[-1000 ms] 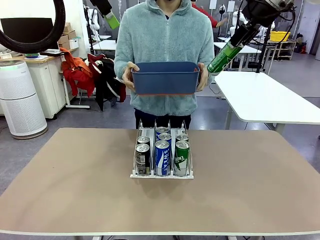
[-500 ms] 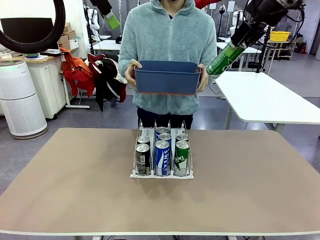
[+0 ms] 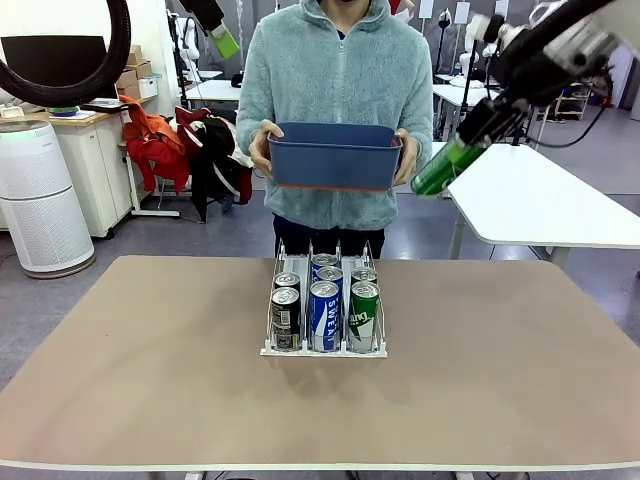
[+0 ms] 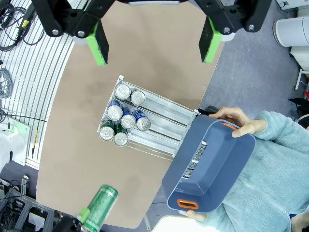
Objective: Fill the beverage cans into the dispenser.
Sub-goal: Place the picked Sprite in the line of the Automatic Can Dispenser with the same cans.
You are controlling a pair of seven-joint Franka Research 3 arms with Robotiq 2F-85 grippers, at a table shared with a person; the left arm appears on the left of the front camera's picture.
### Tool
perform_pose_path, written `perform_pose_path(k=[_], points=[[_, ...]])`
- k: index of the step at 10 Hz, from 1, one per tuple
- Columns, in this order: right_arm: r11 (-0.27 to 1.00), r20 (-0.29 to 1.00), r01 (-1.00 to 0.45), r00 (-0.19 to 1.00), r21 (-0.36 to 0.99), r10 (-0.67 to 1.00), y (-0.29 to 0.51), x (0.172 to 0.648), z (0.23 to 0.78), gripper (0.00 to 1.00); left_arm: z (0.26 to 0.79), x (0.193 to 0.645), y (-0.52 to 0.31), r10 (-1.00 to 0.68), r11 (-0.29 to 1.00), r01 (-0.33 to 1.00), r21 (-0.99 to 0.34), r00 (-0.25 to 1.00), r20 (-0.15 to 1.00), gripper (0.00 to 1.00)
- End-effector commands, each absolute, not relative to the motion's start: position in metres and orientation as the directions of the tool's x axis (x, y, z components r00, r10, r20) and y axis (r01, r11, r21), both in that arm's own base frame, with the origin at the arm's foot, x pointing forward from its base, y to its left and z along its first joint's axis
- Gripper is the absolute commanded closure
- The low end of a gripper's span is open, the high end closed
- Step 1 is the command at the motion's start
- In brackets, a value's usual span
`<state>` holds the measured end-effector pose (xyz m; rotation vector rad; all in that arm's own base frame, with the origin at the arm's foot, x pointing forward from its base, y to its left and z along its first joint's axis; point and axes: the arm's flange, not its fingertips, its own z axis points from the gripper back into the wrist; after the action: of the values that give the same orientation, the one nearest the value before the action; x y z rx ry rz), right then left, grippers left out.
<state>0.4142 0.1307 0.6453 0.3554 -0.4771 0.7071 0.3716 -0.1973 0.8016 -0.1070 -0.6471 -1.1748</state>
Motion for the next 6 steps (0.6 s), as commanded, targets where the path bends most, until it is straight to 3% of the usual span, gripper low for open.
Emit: perform_pose_path(k=[1, 3, 4, 5, 6], points=[[0.741, 0.521, -0.659, 0.680, 0.129, 0.515, 0.144, 0.398, 0.629, 0.42, 0.800, 0.371, -0.194, -0.828, 0.400, 0.881, 0.250, 0.231, 0.511, 0.00], [0.732, 0.443, -0.673, 0.689, 0.100, 0.573, 0.154, 0.397, 0.603, 0.42, 0.800, 0.371, -0.194, -0.828, 0.400, 0.881, 0.250, 0.231, 0.511, 0.00], [0.589, 0.374, -0.793, 0.599, 0.154, 0.709, 0.152, 0.409, 0.600, 0.42, 0.800, 0.371, -0.194, -0.828, 0.400, 0.881, 0.250, 0.231, 0.511, 0.00], [0.712, 0.466, -0.690, 0.676, 0.130, 0.571, 0.146, 0.400, 0.607, 0.42, 0.800, 0.371, -0.194, -0.828, 0.400, 0.881, 0.250, 0.231, 0.511, 0.00], [0.712, 0.466, -0.690, 0.676, 0.130, 0.571, 0.146, 0.400, 0.607, 0.42, 0.800, 0.371, -0.194, -0.828, 0.400, 0.881, 0.250, 0.231, 0.511, 0.00]])
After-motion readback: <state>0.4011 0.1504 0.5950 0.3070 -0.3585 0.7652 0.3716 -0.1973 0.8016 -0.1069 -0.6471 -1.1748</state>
